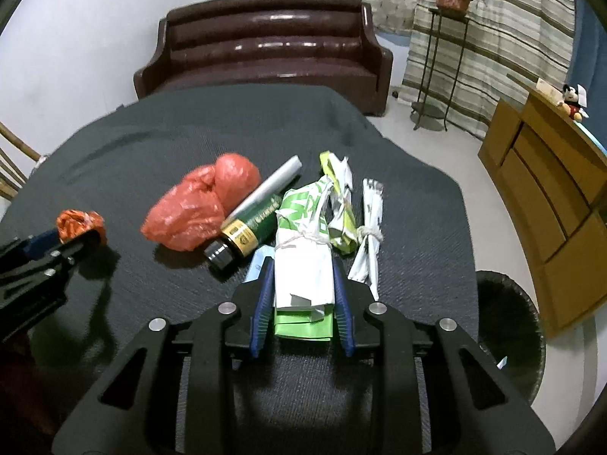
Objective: Collect trash
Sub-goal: 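Carry the white-green wrapper with the right gripper while the left gripper carries the orange bag over the bin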
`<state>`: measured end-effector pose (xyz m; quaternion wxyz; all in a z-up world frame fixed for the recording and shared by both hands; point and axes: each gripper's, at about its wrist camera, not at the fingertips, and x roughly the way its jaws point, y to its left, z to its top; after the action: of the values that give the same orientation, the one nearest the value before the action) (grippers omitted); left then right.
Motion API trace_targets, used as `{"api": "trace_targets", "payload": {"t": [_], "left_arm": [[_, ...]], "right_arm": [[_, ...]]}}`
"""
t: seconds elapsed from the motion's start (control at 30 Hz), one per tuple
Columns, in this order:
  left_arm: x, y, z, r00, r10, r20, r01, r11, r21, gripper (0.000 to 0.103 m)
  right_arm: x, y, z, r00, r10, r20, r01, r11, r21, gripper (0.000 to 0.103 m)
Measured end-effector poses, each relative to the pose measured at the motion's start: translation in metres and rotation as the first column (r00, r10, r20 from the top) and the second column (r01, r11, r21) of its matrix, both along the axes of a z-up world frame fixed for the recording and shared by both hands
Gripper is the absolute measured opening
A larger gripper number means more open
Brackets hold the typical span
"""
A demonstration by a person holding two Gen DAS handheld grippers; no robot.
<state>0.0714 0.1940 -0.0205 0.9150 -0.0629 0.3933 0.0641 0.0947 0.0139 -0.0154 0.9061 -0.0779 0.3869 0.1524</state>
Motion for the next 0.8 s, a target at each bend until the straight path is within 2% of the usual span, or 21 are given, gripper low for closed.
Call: {"api": "trace_targets", "payload": {"t": [0.2, 0.43, 0.8], "left_arm": [[-0.006, -0.015, 0.007, 0.999, -0.022, 0.026, 0.023, 1.000, -0.001, 0.053], [-0.011, -0.043, 0.013, 0.996, -0.078, 0.042, 0.078, 0.997, -0.003, 0.053], [-0.008, -0.112, 0.021, 0.980, -0.191, 0.059, 0.190, 0.982, 0.008, 0.053]], "right_arm": [[-0.014, -0.022, 0.016, 0.999, -0.030, 0.042, 0.029, 0.999, 0.029, 0.029], [-0.027, -0.062, 0.019, 0.992, -0.110, 0.060, 0.107, 0.993, 0.040, 0.029], [-0.034, -0.123, 0.017, 0.973, -0.221, 0.066, 0.218, 0.975, 0.048, 0.029]]}}
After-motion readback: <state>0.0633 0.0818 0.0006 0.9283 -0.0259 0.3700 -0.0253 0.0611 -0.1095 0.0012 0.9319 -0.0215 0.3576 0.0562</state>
